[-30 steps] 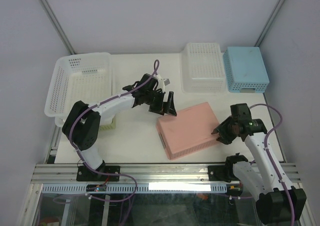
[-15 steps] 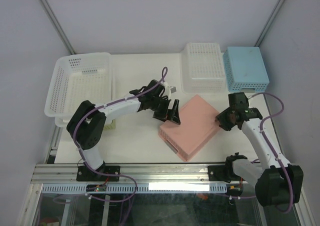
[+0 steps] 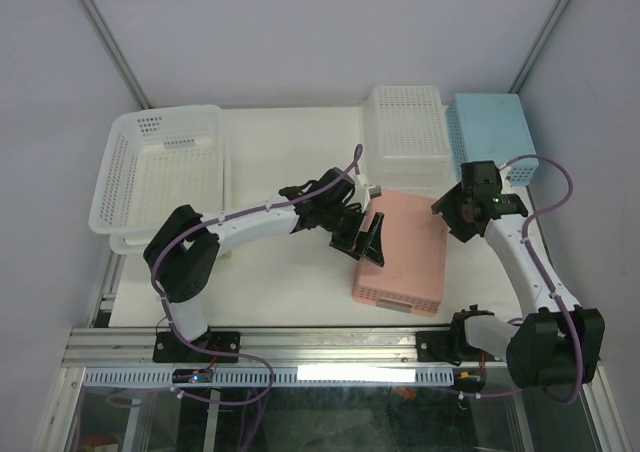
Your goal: Turn the large container upside down
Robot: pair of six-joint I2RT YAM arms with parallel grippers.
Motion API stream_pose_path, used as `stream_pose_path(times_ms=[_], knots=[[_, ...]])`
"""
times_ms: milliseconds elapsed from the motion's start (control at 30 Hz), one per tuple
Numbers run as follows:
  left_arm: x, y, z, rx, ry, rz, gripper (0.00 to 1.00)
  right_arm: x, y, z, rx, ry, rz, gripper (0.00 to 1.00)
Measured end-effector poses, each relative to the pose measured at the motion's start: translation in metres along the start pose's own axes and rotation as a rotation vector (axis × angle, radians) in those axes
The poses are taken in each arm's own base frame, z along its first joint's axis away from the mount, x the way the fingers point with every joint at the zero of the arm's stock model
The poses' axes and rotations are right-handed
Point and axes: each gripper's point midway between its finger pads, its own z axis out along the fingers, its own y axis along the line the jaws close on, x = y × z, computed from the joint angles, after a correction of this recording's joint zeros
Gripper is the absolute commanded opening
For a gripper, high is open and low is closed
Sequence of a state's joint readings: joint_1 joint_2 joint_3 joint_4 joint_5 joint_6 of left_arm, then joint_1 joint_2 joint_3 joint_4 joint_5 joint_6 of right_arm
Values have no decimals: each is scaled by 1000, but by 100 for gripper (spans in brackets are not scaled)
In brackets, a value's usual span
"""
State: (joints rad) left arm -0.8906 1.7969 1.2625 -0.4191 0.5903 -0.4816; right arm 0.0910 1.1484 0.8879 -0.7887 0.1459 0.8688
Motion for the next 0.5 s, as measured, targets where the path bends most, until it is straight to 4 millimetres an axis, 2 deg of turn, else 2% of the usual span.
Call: stream_pose_path(times_ms=[200,500], knots=[[-11,-4,-2,6,-31,16,95,-10,-8,-29,-29,-59,-91,66],[-32,9,-7,-30,-82,-19,94,-6,-33,-72,-75,-119,-196,67]])
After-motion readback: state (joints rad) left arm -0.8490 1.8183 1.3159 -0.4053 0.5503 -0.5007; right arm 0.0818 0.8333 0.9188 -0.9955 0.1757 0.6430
